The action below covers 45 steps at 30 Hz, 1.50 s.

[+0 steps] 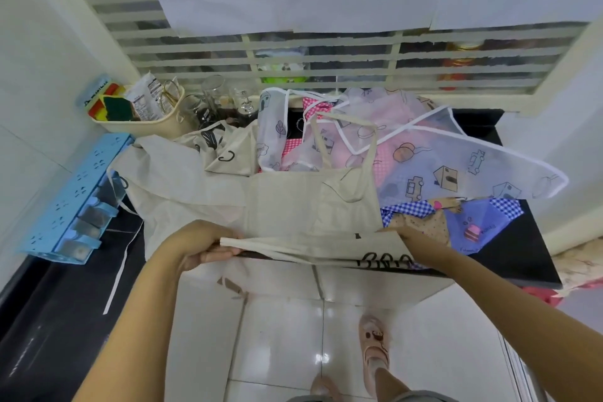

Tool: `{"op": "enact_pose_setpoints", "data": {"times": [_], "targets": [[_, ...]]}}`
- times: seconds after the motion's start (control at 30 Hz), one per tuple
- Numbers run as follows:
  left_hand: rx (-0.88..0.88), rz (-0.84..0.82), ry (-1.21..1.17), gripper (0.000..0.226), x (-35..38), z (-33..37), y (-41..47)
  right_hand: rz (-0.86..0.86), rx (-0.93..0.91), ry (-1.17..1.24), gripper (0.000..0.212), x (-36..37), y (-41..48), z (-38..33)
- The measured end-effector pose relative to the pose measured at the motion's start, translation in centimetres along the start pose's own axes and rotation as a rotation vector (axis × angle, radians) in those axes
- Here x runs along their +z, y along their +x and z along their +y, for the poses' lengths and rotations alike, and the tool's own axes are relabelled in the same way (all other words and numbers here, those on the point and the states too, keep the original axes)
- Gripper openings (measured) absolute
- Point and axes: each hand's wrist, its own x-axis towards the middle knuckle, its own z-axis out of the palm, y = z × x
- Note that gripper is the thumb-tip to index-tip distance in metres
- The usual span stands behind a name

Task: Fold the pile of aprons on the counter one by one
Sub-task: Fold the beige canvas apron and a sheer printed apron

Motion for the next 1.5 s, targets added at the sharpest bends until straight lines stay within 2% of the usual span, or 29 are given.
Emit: {"op": "enact_pose_setpoints", "data": {"times": [0.07, 0.17, 0.23, 0.3, 0.4, 0.5, 0.6, 0.67, 0.73, 0.8, 0.87, 0.93, 1.07, 1.2, 1.3, 1.4, 1.47, 1.5], "targets": [[0.003, -0.067, -0.166, 0.023, -0.5, 1.3, 0.6, 0.029, 0.035, -0.013, 0.028, -0.7, 0.4, -0.1], [0.027, -0.126, -0.3, 0.03, -0.9, 2.8, 2.3, 0.064, 0.14, 0.26, 0.02, -1.1, 1.1, -0.7], [0.093, -0.103, -0.17, 0.025, -0.7, 3.8, 3.3, 0.033, 0.17, 0.297, 0.016, -1.3, 2.1, -1.3], [0.132, -0.012, 0.046, 0.013, -0.2, 4.6, 4.6, -0.048, 0.317, 0.302, 0.017, -2.1, 3.0, -1.7], [0.16, 0.162, 0.228, 0.036, 1.1, 5.3, 7.0, -0.123, 0.375, 0.22, 0.018, -3.5, 3.7, -0.8], [0.213, 0.156, 0.206, 0.006, 3.1, 4.8, 8.8, -0.268, 0.433, 0.256, 0.011, -4.3, 3.5, 0.0], [0.275, 0.142, 0.271, 0.01, 4.8, 3.8, 9.6, -0.329, 0.459, 0.362, 0.017, -4.6, 4.1, 1.1], [0.337, 0.231, 0.397, 0.008, 5.6, 3.4, 10.3, -0.225, 0.471, 0.498, 0.043, -4.8, 5.1, 1.6], [0.396, 0.299, 0.443, 0.024, 6.1, 3.3, 10.5, -0.105, 0.486, 0.633, 0.069, -5.4, 6.2, 1.5], [0.436, 0.314, 0.437, 0.02, 6.1, 2.8, 10.6, -0.056, 0.439, 0.715, 0.068, -5.8, 7.0, 0.7], [0.454, 0.267, 0.373, 0.013, 5.7, 2.2, 10.3, -0.055, 0.369, 0.783, 0.06, -6.3, 7.8, 0.2], [0.456, 0.209, 0.3, 0.013, 5.4, 1.6, 9.7, -0.126, 0.312, 0.788, 0.055, -6.9, 8.6, -0.6], [0.4, 0.053, 0.117, 0.014, 5.2, 1.9, 8.5, -0.259, 0.382, 0.655, 0.045, -8.3, 10.2, -2.3], [0.356, -0.08, 0.064, 0.023, 4.6, 2.3, 8.0, -0.234, 0.389, 0.65, 0.027, -9.4, 12.3, -4.1], [0.336, -0.151, 0.062, 0.024, 4.1, 2.5, 7.7, -0.14, 0.371, 0.879, 0.028, -9.6, 13.6, -5.1], [0.338, -0.182, 0.056, 0.025, 4.0, 2.6, 7.6, -0.1, 0.229, 1.37, 0.024, -9.1, 14.5, -6.0], [0.336, -0.189, 0.046, 0.025, 4.0, 2.5, 7.8, -0.068, 0.117, 1.521, 0.044, -9.0, 15.0, -6.0], [0.332, -0.191, 0.046, 0.025, 3.9, 2.4, 8.0, -0.068, 0.086, 1.501, 0.049, -9.1, 15.2, -5.8]]}}
